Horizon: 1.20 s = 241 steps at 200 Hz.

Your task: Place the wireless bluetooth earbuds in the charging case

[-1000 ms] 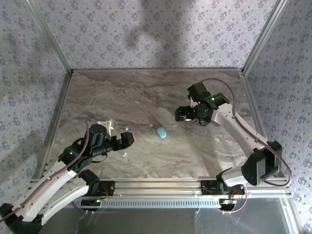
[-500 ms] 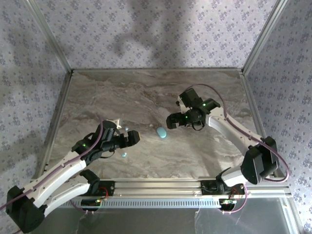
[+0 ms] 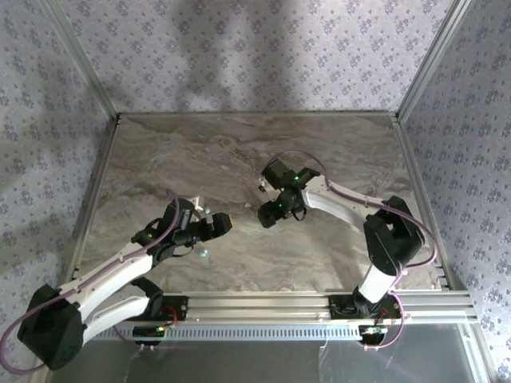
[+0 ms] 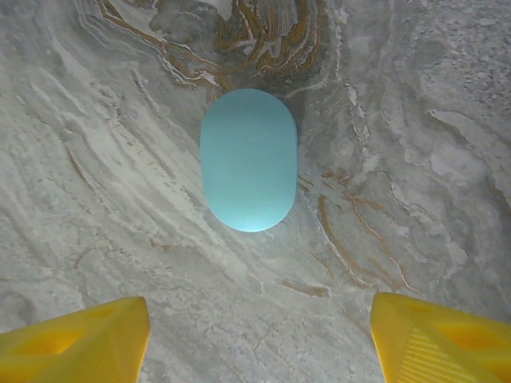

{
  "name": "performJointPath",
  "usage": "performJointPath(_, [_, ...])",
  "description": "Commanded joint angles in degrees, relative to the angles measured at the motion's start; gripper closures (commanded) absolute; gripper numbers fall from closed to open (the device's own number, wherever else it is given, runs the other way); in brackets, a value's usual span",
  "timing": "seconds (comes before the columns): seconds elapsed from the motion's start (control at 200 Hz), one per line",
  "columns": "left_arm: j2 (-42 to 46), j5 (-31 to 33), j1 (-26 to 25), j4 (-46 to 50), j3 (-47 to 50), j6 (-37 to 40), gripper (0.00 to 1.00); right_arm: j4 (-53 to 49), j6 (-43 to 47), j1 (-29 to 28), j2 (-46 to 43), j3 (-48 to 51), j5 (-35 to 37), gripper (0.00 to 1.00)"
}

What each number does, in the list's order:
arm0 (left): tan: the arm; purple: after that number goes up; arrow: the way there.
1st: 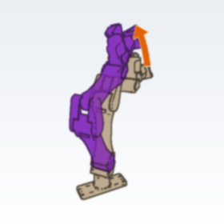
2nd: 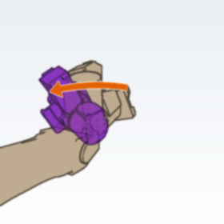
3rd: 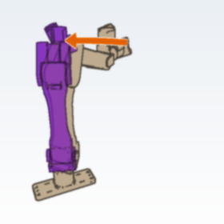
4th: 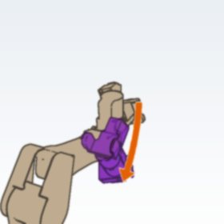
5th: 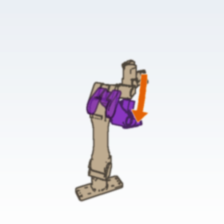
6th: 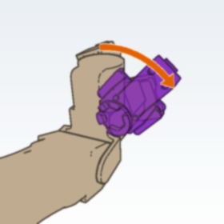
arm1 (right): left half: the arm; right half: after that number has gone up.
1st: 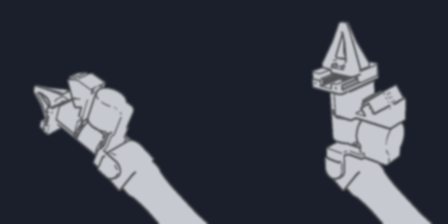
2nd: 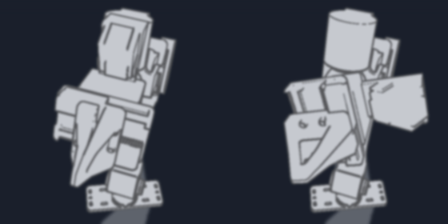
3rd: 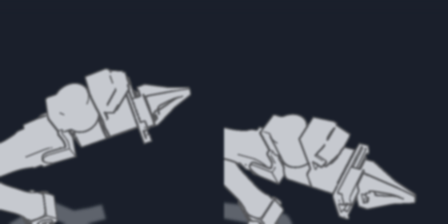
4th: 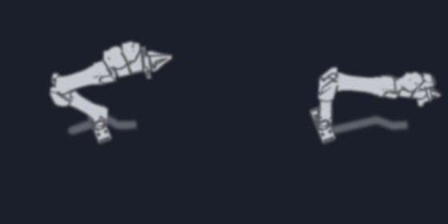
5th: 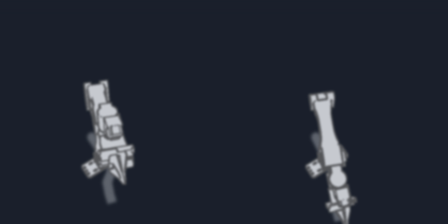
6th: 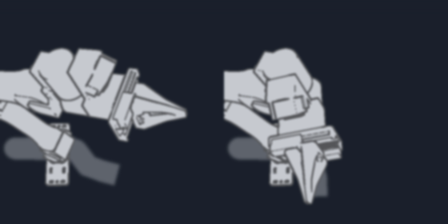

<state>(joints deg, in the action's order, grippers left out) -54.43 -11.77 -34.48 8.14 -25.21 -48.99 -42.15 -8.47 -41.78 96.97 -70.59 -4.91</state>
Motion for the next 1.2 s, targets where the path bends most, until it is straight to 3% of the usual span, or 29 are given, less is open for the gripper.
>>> performJointPath(0.0, [-2.8, -4.4, 1.1, -7.0, 0.9, -0.9, 0.0, -0.7, 3.0, -1.0, 2.2, -2.8, 2.9, 0.28])
performJointPath(0.39, [-11.5, -7.4, 2.0, -10.8, -1.9, 0.3, 0.0, 0.6, 3.8, -2.5, 9.8, -8.2, 4.0, 0.32])
performJointPath(0.66, [-11.4, -7.5, 2.4, -10.5, -1.2, 0.7, 0.0, -0.6, 3.6, -3.6, 13.9, -11.9, 6.4, 0.4])
performJointPath(1.199, [-10.5, -7.7, 2.4, -10.5, -0.3, 0.9, 0.0, -1.5, 1.9, -3.3, 16.0, -12.6, 8.2, 0.39])
